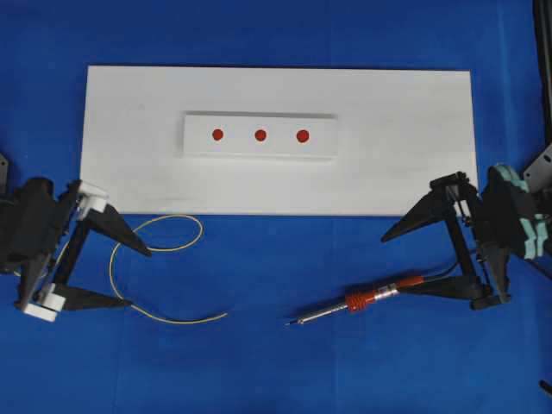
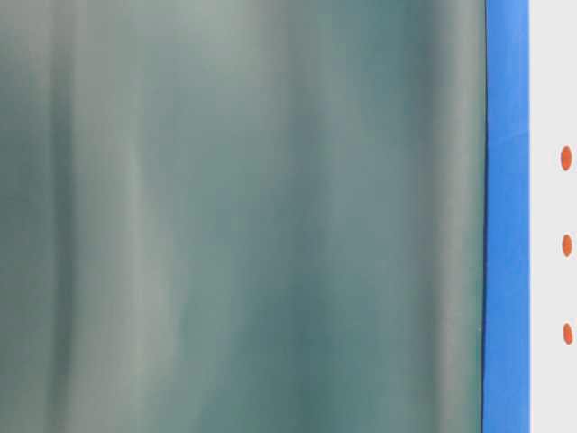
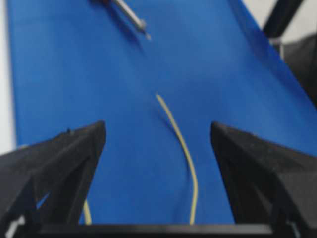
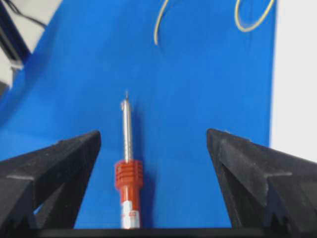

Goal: Touch the tip of the soldering iron to the tip of the solder at the mark.
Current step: 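Move left gripper to yellow solder wire and right gripper to soldering iron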

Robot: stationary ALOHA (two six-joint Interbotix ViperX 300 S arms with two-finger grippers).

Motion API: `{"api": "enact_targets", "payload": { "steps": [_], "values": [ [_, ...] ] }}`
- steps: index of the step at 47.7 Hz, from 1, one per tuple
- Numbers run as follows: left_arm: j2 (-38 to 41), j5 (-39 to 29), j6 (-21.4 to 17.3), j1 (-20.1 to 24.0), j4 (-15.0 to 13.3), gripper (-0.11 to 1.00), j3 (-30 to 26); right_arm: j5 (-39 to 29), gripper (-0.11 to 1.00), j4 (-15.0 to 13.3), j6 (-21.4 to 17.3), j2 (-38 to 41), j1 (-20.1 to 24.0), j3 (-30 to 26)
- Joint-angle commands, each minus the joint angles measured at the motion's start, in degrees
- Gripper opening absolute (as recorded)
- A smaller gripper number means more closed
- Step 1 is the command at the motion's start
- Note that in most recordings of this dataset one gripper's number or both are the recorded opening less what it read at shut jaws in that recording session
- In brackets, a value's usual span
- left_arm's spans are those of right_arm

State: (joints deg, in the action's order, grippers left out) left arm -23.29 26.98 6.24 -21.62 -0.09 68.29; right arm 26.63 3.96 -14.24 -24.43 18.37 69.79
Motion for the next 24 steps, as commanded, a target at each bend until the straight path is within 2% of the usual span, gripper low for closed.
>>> {"api": "enact_targets", "payload": {
  "steps": [1, 8, 16, 24],
  "values": [
    [3.5, 4.3, 0.1, -1.3, -0.1, 0.8, -0.2, 7.1, 0.86, 1.8, 0.2, 5.4, 1.8, 0.4],
    [11.1, 10.9, 0.2, -2.9, -0.2, 0.8, -0.4, 14.2, 0.86, 5.1, 0.2, 14.0, 5.1, 0.0],
    [21.2, 15.6, 2.2, -3.3, -0.3, 0.8, -2.0, 16.5, 0.86, 10.4, 0.2, 21.4, 7.6, -0.8],
    [30.0, 20.9, 3.1, -5.1, -0.3, 0.79, -4.5, 17.7, 0.85, 14.2, 0.2, 25.9, 10.2, -2.3]
  ]
}}
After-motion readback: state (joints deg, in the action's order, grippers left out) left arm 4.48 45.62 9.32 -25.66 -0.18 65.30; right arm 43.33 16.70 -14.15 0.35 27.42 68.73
